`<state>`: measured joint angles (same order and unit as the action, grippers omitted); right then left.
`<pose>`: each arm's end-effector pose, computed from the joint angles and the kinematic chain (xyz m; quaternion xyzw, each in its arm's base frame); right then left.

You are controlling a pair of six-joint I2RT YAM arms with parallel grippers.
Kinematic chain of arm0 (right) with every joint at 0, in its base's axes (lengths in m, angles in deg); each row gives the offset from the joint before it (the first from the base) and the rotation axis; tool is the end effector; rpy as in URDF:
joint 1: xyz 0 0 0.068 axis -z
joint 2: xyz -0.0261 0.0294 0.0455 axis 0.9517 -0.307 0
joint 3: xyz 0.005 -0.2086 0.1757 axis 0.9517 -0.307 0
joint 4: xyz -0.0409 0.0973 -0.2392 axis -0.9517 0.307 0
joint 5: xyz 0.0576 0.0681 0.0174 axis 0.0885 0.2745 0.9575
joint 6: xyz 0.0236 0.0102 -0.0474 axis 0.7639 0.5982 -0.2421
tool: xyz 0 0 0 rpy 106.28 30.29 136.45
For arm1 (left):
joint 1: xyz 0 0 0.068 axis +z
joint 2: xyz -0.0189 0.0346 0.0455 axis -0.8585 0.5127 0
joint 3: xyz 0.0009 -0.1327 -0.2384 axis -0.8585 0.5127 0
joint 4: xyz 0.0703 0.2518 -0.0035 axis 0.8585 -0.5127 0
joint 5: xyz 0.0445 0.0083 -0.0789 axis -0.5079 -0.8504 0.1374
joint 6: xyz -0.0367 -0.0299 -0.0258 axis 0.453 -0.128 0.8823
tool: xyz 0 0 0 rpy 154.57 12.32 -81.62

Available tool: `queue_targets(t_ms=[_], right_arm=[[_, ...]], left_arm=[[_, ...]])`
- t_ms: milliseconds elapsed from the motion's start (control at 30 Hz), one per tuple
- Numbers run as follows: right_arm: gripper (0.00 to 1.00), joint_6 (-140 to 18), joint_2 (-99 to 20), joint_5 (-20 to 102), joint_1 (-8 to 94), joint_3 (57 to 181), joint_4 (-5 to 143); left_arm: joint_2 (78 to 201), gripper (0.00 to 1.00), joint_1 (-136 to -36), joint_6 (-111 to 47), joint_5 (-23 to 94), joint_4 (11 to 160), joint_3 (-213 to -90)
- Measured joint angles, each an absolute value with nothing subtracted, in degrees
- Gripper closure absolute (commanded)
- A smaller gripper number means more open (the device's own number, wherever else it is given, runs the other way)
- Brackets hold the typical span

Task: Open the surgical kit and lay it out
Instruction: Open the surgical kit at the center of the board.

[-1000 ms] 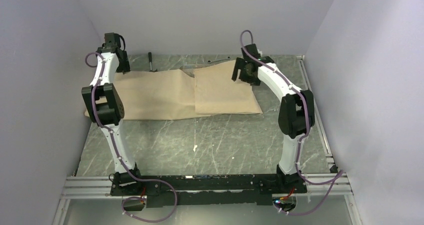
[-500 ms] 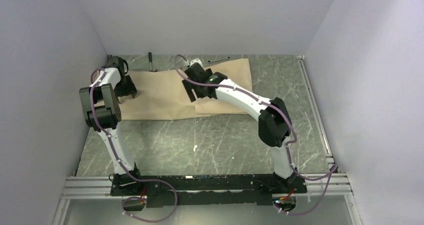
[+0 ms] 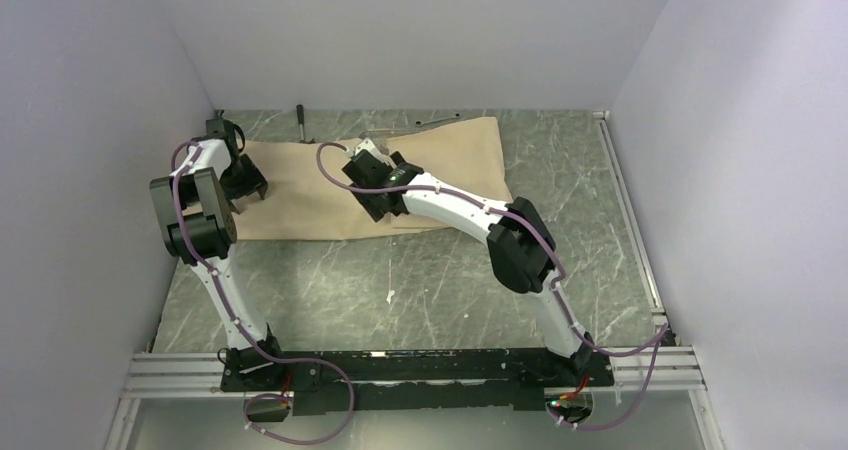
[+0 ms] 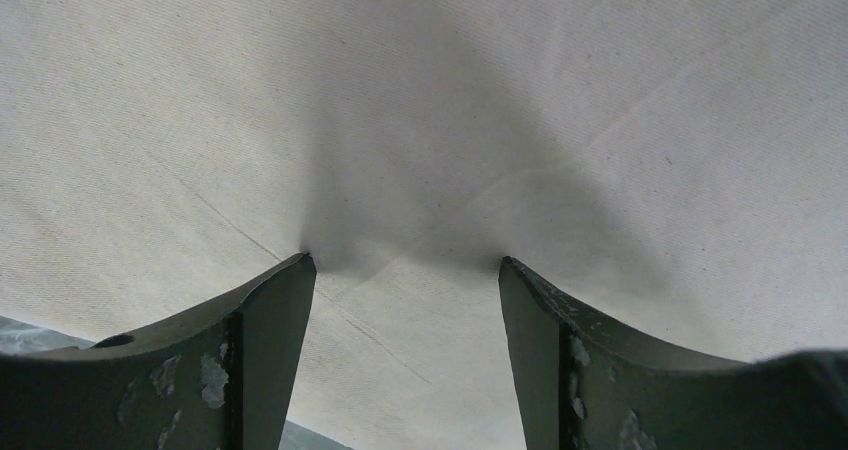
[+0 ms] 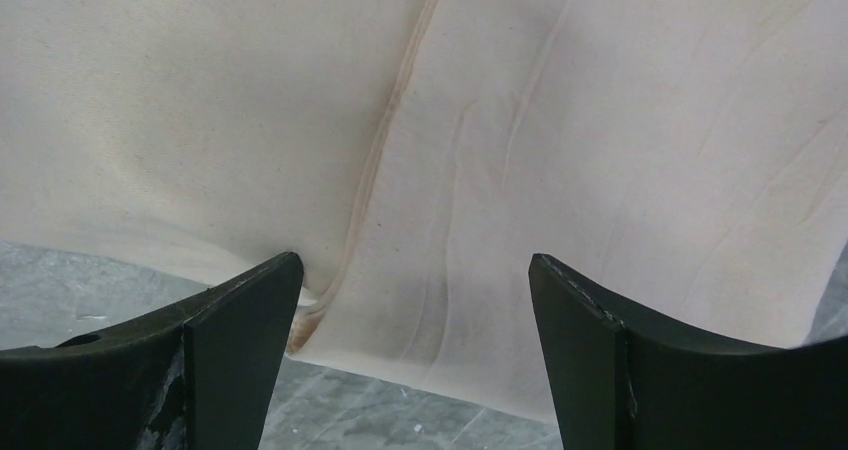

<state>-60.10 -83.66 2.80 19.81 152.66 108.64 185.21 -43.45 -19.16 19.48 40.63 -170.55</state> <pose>0.3093 0.3711 0.2304 -0.2801 0.8842 -0.0752 0.3661 0.4143 0.1213 0.1695 -0.3505 0.9211 0.0525 0.1614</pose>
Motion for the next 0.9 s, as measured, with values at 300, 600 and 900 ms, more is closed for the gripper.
queue_targets(t_ms=[300, 600, 900], right_arm=[[0.2, -62.09, -82.76, 4.49, 19.81, 148.12, 109.43], [0.45, -62.0, -82.76, 3.28, 20.29, 147.24, 110.04], [0.48, -61.82, -80.21, 5.27, 22.76, 147.4, 113.52]], left_arm=[[185.95, 0.28, -43.01, -19.16, 19.96, 40.22, -172.41], [186.44, 0.3, -42.33, -19.21, 20.38, 39.98, -172.72], [186.44, 0.31, -41.74, -19.21, 21.08, 39.87, -172.74]])
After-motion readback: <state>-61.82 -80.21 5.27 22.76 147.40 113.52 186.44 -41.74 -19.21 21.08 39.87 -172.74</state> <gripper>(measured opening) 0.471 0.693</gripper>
